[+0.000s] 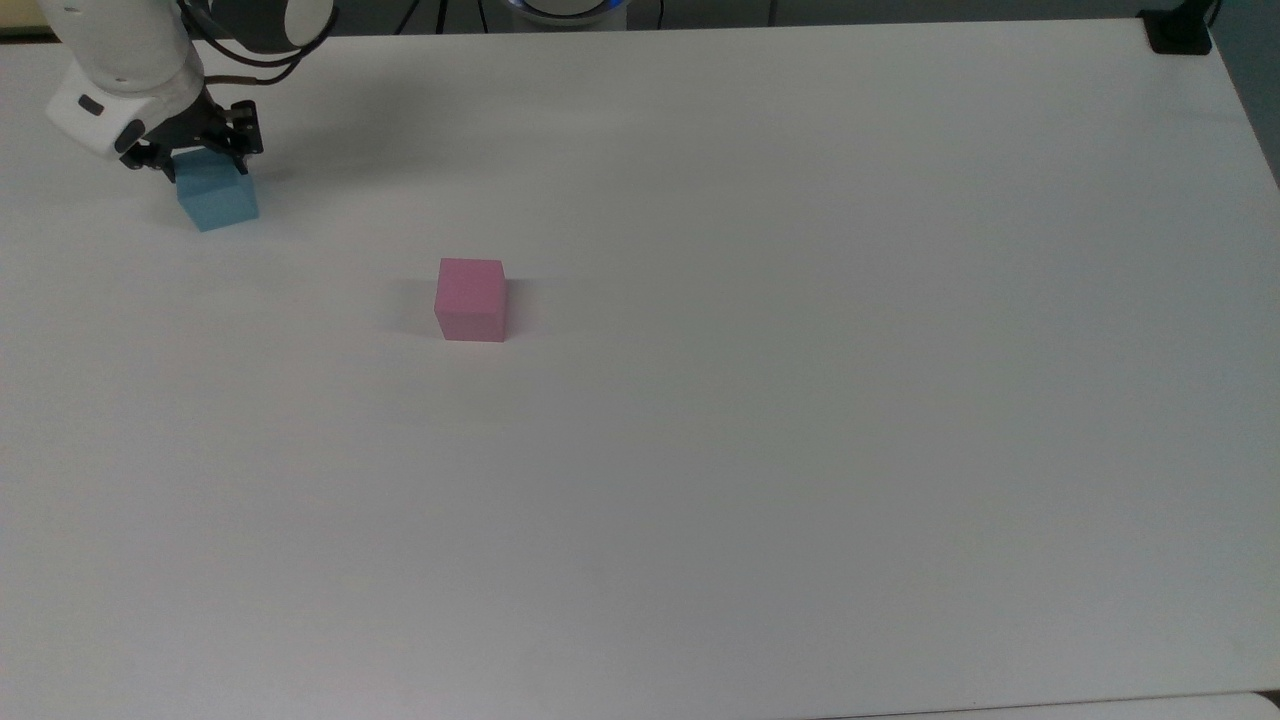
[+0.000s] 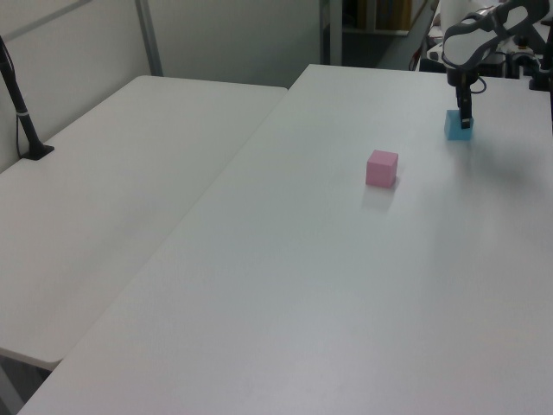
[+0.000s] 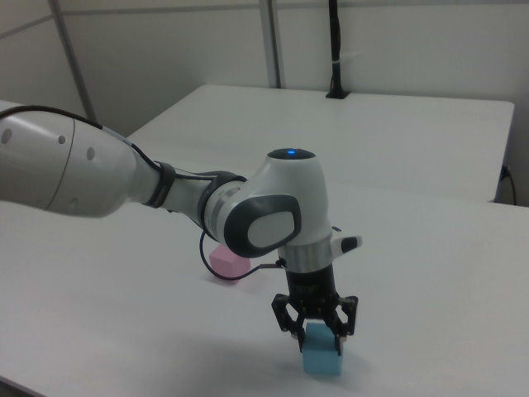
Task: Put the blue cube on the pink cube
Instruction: 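Close the gripper on the light-blue cube, then lift the light-blue cube and carry it above the pink cube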
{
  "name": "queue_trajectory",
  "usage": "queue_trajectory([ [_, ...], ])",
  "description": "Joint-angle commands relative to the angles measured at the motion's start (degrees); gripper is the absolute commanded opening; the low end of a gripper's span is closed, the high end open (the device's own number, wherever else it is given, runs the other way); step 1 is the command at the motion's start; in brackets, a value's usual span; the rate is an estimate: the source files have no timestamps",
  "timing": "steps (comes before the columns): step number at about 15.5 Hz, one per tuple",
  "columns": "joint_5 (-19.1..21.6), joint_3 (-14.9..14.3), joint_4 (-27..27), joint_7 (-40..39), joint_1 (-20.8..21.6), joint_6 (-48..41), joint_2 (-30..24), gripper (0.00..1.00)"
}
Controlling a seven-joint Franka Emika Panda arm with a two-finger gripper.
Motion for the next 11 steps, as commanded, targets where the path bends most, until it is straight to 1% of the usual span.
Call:
queue_trajectory([
  [1, 0.39, 0.17, -0.84, 2.63, 2.12, 0.98, -1.14, 0.34],
  [3, 2.05, 0.17, -0.22, 2.90, 2.65, -0.59, -3.41, 0.32],
  [6, 7.14, 0.08, 3.28, 3.94, 6.06, -7.96, -7.37, 0.32],
  [7, 8.20, 0.08, 4.77, 6.21, 7.64, -9.72, -7.90, 0.33],
  [9, 8.39, 0.16, 7.59, 13.49, 11.94, -11.05, -7.73, 0.33],
  [11, 8.39, 0.69, 9.00, 19.13, 15.64, -12.46, -7.56, 0.33],
])
